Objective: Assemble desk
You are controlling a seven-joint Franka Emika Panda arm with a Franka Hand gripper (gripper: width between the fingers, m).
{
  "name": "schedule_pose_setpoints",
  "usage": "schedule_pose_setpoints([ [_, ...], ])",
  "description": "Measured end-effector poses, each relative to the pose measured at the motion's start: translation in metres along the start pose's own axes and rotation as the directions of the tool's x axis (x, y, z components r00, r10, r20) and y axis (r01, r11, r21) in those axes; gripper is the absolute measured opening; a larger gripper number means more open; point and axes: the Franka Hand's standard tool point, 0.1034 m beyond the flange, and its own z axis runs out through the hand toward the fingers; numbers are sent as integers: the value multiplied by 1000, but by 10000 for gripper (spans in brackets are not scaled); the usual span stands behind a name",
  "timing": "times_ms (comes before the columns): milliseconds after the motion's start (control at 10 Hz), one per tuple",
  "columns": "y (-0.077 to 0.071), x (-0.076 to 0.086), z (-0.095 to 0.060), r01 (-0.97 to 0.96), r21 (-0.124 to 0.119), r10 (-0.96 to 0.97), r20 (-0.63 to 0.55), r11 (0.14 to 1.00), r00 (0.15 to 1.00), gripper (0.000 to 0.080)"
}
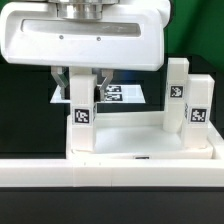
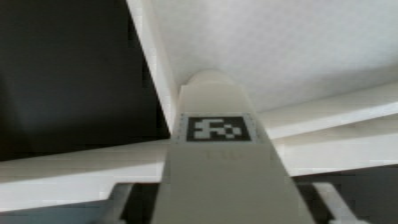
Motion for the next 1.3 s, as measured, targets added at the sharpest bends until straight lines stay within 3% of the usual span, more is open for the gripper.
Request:
schedule_pose_setpoints([
  [200,0,0,0,-26,1,26,0,1000,1000,289],
  [700,0,0,1,-395,13,395,2,919,919,291],
  [900,0,0,1,-597,28,597,11,802,802,291],
  [1200,-1,-1,2,-789,27,788,25,614,615,291],
  [1300,-2,-1,2,-861,23,860,30,508,509,291],
])
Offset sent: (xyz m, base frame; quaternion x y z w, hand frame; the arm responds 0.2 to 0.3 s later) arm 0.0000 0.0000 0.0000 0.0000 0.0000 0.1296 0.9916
